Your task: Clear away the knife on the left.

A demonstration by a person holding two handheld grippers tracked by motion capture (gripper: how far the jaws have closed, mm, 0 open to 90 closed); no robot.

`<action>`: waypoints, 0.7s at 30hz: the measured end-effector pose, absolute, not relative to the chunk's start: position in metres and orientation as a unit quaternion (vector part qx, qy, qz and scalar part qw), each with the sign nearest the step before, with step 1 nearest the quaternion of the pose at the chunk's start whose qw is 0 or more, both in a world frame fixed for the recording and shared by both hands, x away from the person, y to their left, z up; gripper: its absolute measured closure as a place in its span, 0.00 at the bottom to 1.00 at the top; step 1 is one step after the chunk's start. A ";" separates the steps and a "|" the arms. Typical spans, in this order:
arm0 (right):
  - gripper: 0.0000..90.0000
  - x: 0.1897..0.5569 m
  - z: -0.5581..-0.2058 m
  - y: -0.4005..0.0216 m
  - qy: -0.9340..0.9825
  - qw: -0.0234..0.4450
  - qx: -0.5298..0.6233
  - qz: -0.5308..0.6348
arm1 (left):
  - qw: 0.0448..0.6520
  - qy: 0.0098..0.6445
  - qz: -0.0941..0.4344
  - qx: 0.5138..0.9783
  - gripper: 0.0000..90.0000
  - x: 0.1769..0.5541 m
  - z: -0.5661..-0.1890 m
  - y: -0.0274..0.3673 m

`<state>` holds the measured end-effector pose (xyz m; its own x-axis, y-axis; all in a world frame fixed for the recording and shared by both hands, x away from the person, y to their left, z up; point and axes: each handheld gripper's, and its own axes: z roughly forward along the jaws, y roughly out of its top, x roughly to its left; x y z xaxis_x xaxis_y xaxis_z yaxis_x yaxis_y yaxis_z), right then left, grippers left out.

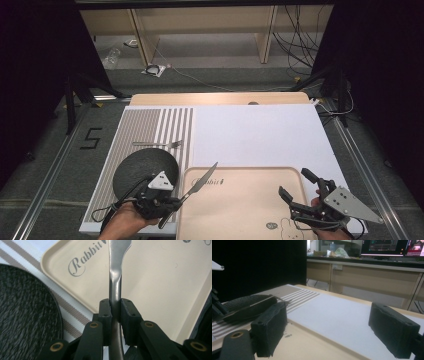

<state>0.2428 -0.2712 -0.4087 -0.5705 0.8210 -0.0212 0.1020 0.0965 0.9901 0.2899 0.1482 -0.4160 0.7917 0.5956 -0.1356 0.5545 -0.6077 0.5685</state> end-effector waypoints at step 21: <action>0.18 0.242 -0.408 -0.273 0.668 0.315 0.341 0.581 | 0.286 0.284 0.001 0.915 0.88 0.284 -0.424 0.107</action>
<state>0.2421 -0.2731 -0.4078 -0.5693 0.8217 -0.0254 0.0891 0.0924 0.9917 0.2837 0.1069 -0.4242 0.8389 0.5200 -0.1607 0.5191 -0.6755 0.5237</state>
